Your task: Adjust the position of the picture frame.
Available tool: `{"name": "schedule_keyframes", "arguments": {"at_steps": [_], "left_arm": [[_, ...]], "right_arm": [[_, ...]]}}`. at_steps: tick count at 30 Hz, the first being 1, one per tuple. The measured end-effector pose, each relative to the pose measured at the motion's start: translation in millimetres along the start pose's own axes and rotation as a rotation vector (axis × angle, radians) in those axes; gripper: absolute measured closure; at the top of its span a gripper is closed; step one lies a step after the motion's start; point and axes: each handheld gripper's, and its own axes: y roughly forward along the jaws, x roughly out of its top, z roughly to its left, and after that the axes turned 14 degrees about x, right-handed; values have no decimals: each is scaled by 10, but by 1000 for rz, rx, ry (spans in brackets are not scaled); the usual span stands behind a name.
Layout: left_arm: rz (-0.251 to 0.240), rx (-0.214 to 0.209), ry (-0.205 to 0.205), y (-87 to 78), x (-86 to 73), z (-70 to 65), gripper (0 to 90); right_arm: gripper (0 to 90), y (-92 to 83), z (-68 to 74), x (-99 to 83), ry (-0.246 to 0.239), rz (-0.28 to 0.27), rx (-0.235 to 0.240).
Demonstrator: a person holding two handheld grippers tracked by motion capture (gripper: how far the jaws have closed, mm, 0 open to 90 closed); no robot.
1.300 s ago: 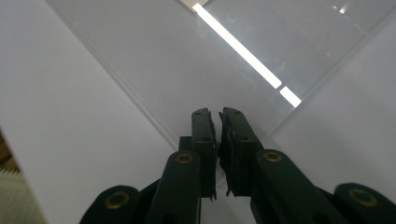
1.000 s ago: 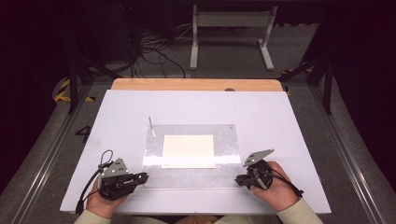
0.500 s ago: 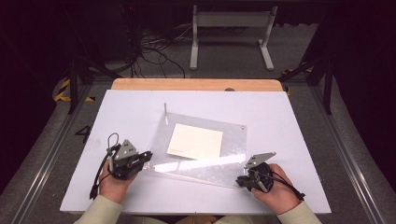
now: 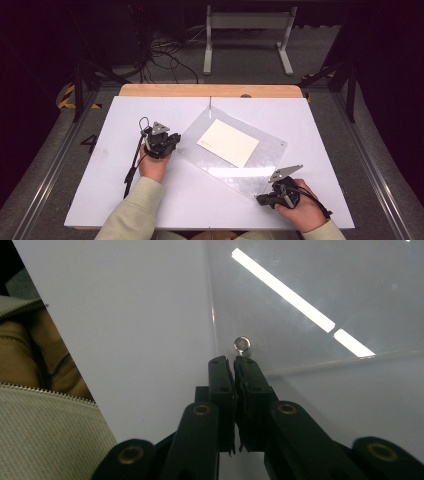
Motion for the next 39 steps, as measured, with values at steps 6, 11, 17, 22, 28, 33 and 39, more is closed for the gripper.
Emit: {"name": "schedule_keyframes", "arguments": {"at_steps": [6, 11, 17, 22, 28, 33, 39], "left_arm": [[-70, -17, 66, -352, -57, 52, 644], [-120, -78, 98, -650, -139, 64, 593], [-124, -111, 118, -841, -253, 88, 561], [-98, -124, 120, -944, -385, 142, 560], [-90, -124, 125, -981, -454, 218, 547], [-90, -124, 130, -1013, -489, 225, 541], [-87, -127, 121, -1030, -520, 265, 541]], "right_arm": [[886, -477, -294, 178, 12, -231, -110], [897, -725, -747, 413, 62, -287, -249], [898, -716, -1226, 614, 131, -267, -336], [900, -668, -1597, 654, 198, -212, -406], [900, -611, -1714, 655, 220, -165, -406], [900, -588, -1741, 636, 240, -158, -401], [900, -578, -1647, 597, 250, -133, -356]]}}
